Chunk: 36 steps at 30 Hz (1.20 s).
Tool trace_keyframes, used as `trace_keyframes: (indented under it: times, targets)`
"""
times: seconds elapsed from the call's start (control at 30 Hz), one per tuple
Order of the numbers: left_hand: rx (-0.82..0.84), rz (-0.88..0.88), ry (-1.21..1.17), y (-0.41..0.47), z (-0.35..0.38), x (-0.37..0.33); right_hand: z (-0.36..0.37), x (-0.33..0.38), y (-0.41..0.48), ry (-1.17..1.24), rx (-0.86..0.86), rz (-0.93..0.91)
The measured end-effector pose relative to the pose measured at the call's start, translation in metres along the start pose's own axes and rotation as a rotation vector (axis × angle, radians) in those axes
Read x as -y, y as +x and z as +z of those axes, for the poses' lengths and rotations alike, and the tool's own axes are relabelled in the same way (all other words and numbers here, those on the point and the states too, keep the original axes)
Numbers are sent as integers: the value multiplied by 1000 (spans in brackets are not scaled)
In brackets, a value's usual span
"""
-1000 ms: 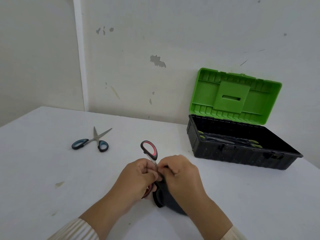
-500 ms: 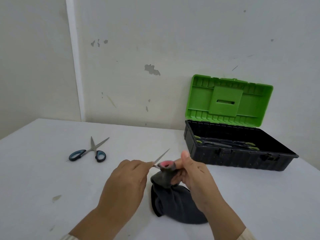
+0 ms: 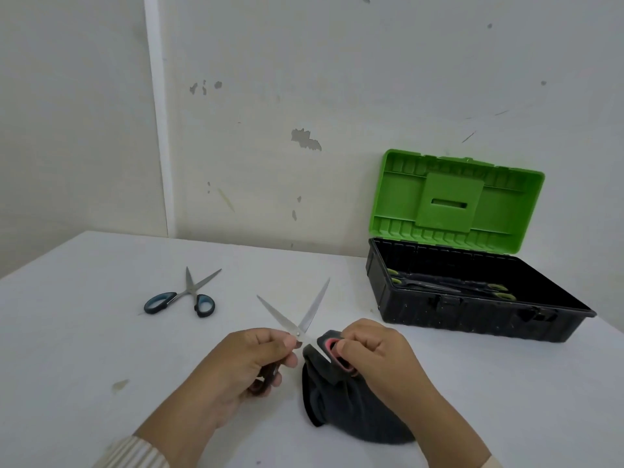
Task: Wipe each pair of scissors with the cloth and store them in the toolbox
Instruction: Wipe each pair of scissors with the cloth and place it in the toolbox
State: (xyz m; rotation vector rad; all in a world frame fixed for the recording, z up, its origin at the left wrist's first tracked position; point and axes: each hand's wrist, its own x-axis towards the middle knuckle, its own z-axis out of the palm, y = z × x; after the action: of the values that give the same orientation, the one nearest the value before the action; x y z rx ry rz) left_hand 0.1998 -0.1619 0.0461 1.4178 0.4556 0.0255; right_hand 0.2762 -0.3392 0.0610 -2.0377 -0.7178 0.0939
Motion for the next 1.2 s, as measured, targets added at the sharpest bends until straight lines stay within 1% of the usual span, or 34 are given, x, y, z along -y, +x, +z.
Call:
trace_keyframes:
  times: [0.1, 0.23, 0.27, 0.33, 0.37, 0.43, 0.47, 0.57, 0.6, 0.67, 0.73, 0.83, 0.93, 1.0, 1.1, 1.2]
  targets:
    - [-1, 21, 3, 0, 1, -1, -3, -4, 1, -58, -31, -44]
    - [-14, 59, 90, -2, 6, 2, -14, -11, 6, -55, -312, -101]
    - [-27, 81, 136, -2, 9, 3, -14, -9, 5, -16, -336, -120]
    - [-72, 138, 231, -2, 17, 7, -3, -2, 0, 16, -262, -178]
    - [-104, 168, 272, -3, 21, 9, 6, 1, -2, -44, -204, -233]
    - [-153, 228, 321, -3, 26, 11, 24, 0, -3, -240, -125, -358]
    - [-161, 254, 338, -3, 27, 12, 27, -3, 0, -284, -111, -373]
    - [-180, 310, 356, -3, 29, 13, 26, -7, 9, -303, -201, -289]
    - [-185, 313, 345, -3, 29, 12, 27, -6, 9, -316, -217, -288]
    - [-180, 305, 326, -3, 29, 12, 33, -4, 5, -351, -203, -354]
    - [-171, 308, 326, -3, 28, 11, 34, -7, 5, -340, -230, -398]
    - [-160, 320, 342, -3, 27, 11, 25, -10, 11, -305, -316, -331]
    - [-161, 304, 296, -2, 25, 10, 32, -8, 5, -363, -243, -438]
    - [-163, 282, 268, -2, 23, 9, 34, -9, 5, -319, -200, -427]
    - [-146, 268, 257, -3, 22, 8, 31, -6, 7, -338, -229, -407]
    - [-134, 263, 257, -3, 22, 8, 34, -6, 2, -358, -204, -510]
